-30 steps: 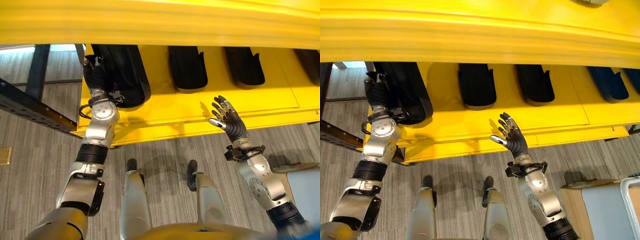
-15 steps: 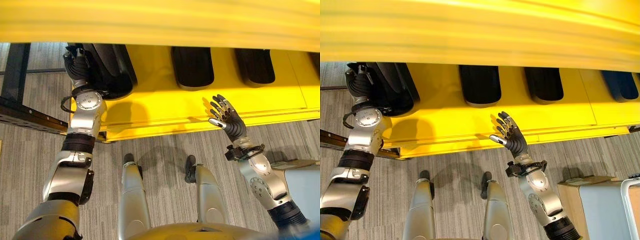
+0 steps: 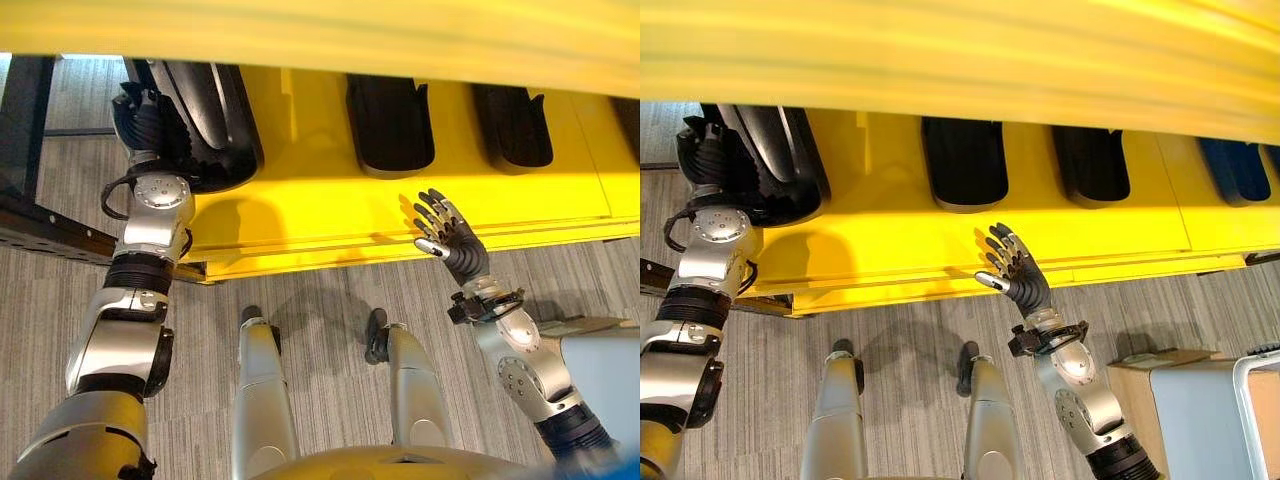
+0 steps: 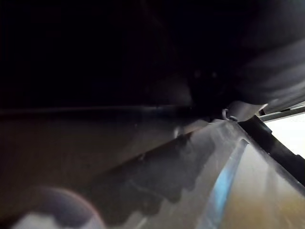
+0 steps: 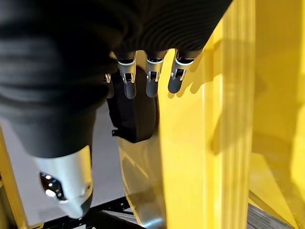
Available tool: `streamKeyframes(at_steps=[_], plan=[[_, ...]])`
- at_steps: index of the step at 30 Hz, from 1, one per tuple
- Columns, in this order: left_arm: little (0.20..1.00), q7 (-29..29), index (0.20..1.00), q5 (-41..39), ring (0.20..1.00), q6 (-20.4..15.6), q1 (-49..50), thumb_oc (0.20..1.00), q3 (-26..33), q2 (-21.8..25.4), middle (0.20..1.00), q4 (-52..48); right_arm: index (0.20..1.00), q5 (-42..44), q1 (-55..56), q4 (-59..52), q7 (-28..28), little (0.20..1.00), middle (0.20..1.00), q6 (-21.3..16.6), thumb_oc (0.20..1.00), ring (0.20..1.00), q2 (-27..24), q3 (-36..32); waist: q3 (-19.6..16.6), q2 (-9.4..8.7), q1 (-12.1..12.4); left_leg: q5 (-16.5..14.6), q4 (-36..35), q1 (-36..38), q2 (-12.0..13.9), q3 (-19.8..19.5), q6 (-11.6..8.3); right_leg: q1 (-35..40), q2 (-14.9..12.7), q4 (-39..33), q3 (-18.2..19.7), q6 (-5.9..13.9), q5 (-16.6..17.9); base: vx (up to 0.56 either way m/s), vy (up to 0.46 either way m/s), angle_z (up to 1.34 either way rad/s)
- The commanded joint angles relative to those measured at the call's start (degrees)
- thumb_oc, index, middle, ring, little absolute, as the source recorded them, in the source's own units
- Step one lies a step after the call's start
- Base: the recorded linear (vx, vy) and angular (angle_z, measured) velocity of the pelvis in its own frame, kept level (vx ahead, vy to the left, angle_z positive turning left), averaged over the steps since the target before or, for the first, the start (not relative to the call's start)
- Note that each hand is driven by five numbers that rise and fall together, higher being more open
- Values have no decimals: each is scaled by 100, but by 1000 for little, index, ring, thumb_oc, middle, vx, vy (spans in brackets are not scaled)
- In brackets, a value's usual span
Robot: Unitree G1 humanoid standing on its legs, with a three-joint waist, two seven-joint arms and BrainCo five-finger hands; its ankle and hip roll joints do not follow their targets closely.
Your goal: Move parts from the plastic box to the shelf.
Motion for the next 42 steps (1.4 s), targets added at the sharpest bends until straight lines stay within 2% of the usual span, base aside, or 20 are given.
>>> streamKeyframes(at_steps=[1,12,13,14,15,16,23,31,42], plan=[[200,-4,200,204,200,-133,-150,200,-107,91,200,335,1000,187,-29,-409,75,1000,1000,-349,1000,1000,-262,-112,-188,228,24,507,-801,65,128,142,1,-217,-106,441,249,-129,-426,0,0,0],[200,-114,200,-55,200,-129,132,200,64,-85,200,409,1000,180,99,-492,91,1000,1000,-341,1000,1000,-291,-196,-258,215,8,508,-773,-68,138,181,15,-404,-90,481,296,-136,-393,-3,6,-3],[445,-108,445,-31,445,-104,131,445,62,-73,445,435,1000,195,128,-494,104,1000,1000,-327,1000,1000,-296,-210,-272,216,6,509,-765,-95,138,176,18,-439,-88,481,310,-129,-382,0,0,0],[445,-108,445,-30,445,-104,131,445,62,-74,445,435,1000,196,129,-495,104,1000,1000,-326,1000,1000,-296,-210,-274,216,6,509,-764,-98,138,177,18,-443,-87,482,311,-129,-382,0,0,0],[533,-114,533,-12,533,-91,134,533,58,-68,533,445,1000,201,134,-498,111,1000,1000,-321,1000,1000,-303,-214,-280,212,8,504,-753,-112,136,175,20,-460,-88,490,317,-124,-377,0,0,0],[1000,-124,1000,-13,1000,-85,159,1000,66,-83,1000,434,1000,214,149,-508,119,1000,1000,-324,1000,1000,-311,-236,-301,217,8,495,-756,-121,138,176,22,-485,-90,499,326,-123,-382,0,0,0],[1000,-213,1000,-468,1000,-289,252,1000,202,-180,1000,232,1000,221,171,-511,115,1000,1000,-325,1000,1000,-288,-255,-354,226,16,499,-748,-187,138,184,21,-553,-99,526,349,-127,-371,0,0,0],[1000,-208,1000,-635,1000,-416,319,1000,270,-156,1000,11,1000,255,156,-486,96,1000,1000,-331,1000,1000,-281,-279,-416,237,30,489,-721,-218,156,183,21,-594,-89,544,367,-130,-371,0,0,0],[1000,-359,1000,82,1000,-282,414,1000,131,136,1000,-195,1000,250,94,-427,198,1000,1000,-291,1000,1000,-291,-356,-458,282,58,511,-732,-219,163,216,26,-621,-83,541,394,-115,-328,0,0,0]])
